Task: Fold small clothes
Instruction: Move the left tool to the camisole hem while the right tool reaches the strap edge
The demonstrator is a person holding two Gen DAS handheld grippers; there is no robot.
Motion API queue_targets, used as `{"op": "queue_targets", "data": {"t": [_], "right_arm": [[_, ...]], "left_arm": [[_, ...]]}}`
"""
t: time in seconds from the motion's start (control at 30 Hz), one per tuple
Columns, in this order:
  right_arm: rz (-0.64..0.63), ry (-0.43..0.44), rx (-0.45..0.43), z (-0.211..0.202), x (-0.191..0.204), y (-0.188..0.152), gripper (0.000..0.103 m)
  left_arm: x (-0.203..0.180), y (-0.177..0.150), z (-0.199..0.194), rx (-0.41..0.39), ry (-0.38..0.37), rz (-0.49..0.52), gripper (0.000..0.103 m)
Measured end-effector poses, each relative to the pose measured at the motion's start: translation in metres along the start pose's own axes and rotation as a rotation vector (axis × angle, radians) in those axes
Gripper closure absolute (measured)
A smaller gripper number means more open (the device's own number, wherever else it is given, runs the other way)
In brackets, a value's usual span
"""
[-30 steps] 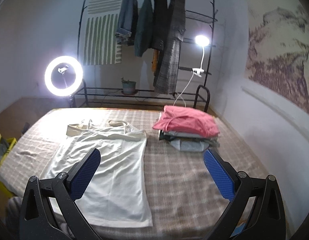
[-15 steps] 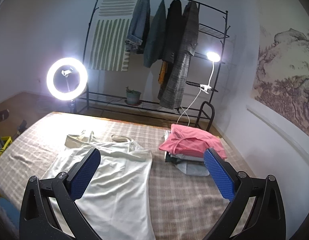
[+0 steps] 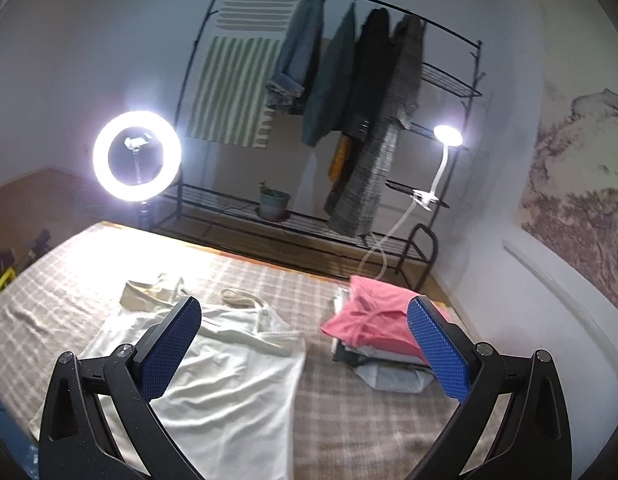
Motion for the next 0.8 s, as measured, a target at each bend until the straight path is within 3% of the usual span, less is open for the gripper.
{"op": "queue_targets", "data": {"t": [0.23, 0.47, 0.57, 0.73, 0.8], "right_arm": [[-0.054, 0.101, 0.007, 0.015, 0.032, 0.008, 0.000], [-0.058, 0.176, 0.013, 0.041, 0.080, 0.010, 0.000], [-0.066, 0.208, 0.020, 0.054, 0.103, 0.007, 0.000], [-0.024, 0.324, 0.071, 0.089, 0.139, -0.002, 0.001], [0.019, 0.354, 0.119, 0.108, 0.146, -0.010, 0.009]], "left_arm": [[0.012, -0.078, -0.004, 0.163, -0.035, -0.127, 0.018], [0.030, -0.140, -0.002, 0.250, -0.018, -0.237, 0.026], [0.032, -0.154, 0.004, 0.290, -0.028, -0.255, 0.033], [0.035, -0.169, 0.009, 0.319, -0.036, -0.282, 0.033], [0.035, -0.177, 0.012, 0.341, -0.045, -0.299, 0.033]]}}
Point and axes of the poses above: each gripper's, at about its wrist camera, not at the fingertips, and z roughly the way its jaws point, x to its left, y to its top, the point moved 2 cm from there along z, roughly the way its jaws point, and after that the axes turned 13 degrees about -x, right-handed, at the moved point
